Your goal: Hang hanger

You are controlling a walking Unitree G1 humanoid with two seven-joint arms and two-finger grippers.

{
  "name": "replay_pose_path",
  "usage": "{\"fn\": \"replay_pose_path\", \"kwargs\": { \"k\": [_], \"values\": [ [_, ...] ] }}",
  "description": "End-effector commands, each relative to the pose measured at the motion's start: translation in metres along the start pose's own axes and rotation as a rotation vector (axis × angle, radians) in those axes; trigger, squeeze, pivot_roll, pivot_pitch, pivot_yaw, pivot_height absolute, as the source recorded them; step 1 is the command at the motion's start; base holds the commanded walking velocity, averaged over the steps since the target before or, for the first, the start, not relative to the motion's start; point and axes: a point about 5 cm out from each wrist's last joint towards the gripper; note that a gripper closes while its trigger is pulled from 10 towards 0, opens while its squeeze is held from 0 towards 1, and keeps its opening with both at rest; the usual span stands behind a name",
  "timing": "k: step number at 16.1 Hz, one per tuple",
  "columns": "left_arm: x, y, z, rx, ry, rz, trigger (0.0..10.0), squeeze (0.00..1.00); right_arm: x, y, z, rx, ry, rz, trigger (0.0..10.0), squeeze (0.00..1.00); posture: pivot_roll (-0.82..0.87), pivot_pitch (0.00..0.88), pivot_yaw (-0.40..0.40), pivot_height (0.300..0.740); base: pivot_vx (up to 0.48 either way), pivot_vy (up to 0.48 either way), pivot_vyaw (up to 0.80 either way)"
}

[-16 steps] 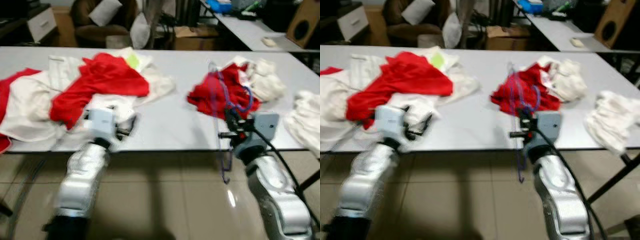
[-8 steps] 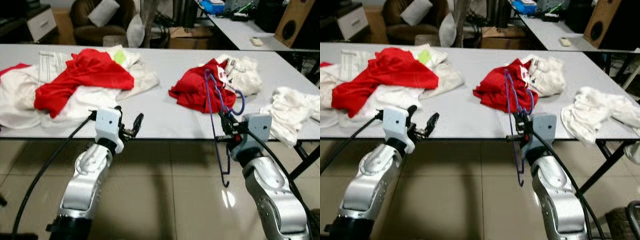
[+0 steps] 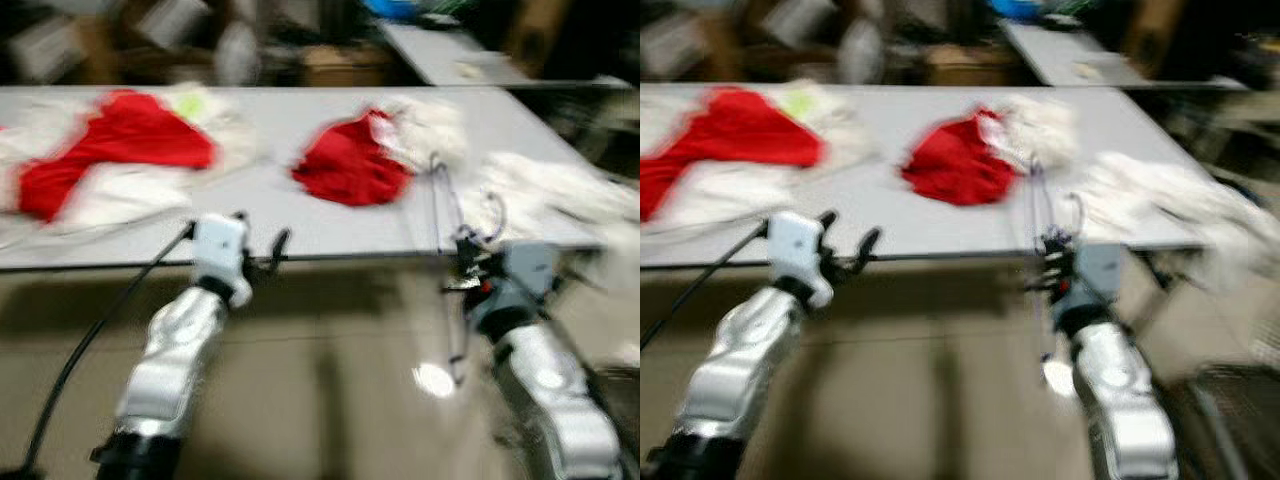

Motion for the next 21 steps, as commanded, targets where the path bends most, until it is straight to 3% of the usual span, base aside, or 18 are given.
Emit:
{"fn": "replay_pose_path", "kwargs": {
  "k": [1,2,3,5,7,8,10,11,12,13,18,21],
  "values": [
    [-0.002,0.004,0.003,-0.011,-0.006,0.000,10.0,0.29,-0.006,0.004,-0.001,-0.006,-0.031,-0.020,10.0,0.00,-0.14,0.011,0.003,0.740,0.000,-0.277,-0.80],
    [-0.002,0.003,0.002,-0.018,0.009,-0.028,10.0,0.29,-0.007,0.003,-0.003,-0.004,-0.036,-0.020,10.0,0.00,-0.14,0.011,0.003,0.740,0.000,0.000,-0.80],
    [-0.002,0.004,0.000,-0.018,0.018,-0.053,10.0,0.16,-0.009,0.002,-0.003,0.002,-0.042,-0.018,10.0,0.00,-0.12,0.019,0.001,0.740,0.000,0.000,-0.80],
    [-0.001,0.002,-0.003,-0.008,0.019,-0.060,10.0,0.14,-0.009,0.000,-0.003,0.007,-0.048,-0.014,10.0,0.00,-0.11,0.028,-0.003,0.740,0.000,0.000,-0.80],
    [-0.001,-0.005,-0.012,0.007,-0.058,-0.082,10.0,0.14,-0.006,0.000,-0.003,0.008,-0.044,-0.009,10.0,0.00,-0.11,0.031,-0.004,0.740,0.000,0.000,-0.80],
    [-0.001,-0.007,-0.014,0.015,-0.075,-0.098,10.0,0.19,-0.004,0.001,-0.003,0.002,-0.032,-0.015,10.0,0.00,-0.11,0.033,-0.006,0.740,0.398,0.000,0.00],
    [-0.001,-0.010,-0.012,0.023,-0.057,-0.126,10.0,0.40,-0.004,0.003,-0.002,-0.003,-0.015,-0.038,10.0,0.00,-0.12,0.024,-0.006,0.740,0.401,0.000,0.00],
    [-0.002,-0.010,-0.010,0.028,-0.054,-0.135,10.0,0.60,-0.004,0.003,-0.002,-0.004,-0.014,-0.040,10.0,0.00,-0.13,0.023,-0.006,0.740,0.401,0.000,0.00],
    [-0.002,-0.009,-0.008,0.027,-0.040,-0.138,10.0,0.92,-0.005,0.004,0.000,-0.006,-0.014,-0.042,10.0,0.00,-0.13,0.017,-0.007,0.740,0.405,0.000,0.00],
    [0.001,-0.008,-0.006,0.025,-0.023,-0.136,10.0,1.00,-0.006,0.005,0.003,-0.008,-0.002,-0.035,10.0,0.00,-0.13,0.014,-0.007,0.740,0.412,0.000,0.00],
    [0.002,-0.008,-0.005,0.020,-0.003,-0.103,10.0,1.00,-0.010,0.003,0.002,0.010,0.016,-0.043,10.0,0.00,-0.14,0.018,-0.010,0.740,0.412,0.000,0.00],
    [0.001,-0.009,-0.004,0.022,-0.011,-0.101,10.0,1.00,-0.006,0.001,0.004,0.025,0.031,-0.035,10.0,0.00,-0.14,0.007,-0.013,0.740,0.400,0.000,-0.80]
  ]
}}
Point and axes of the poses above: a point about 5 cm out from each wrist's last joint towards the gripper, its own z axis pointing out of the wrist towards the gripper, its own y axis along the axis of the wrist's last joint, x = y × z, and after that the axes turned 3 degrees about -z, right-handed
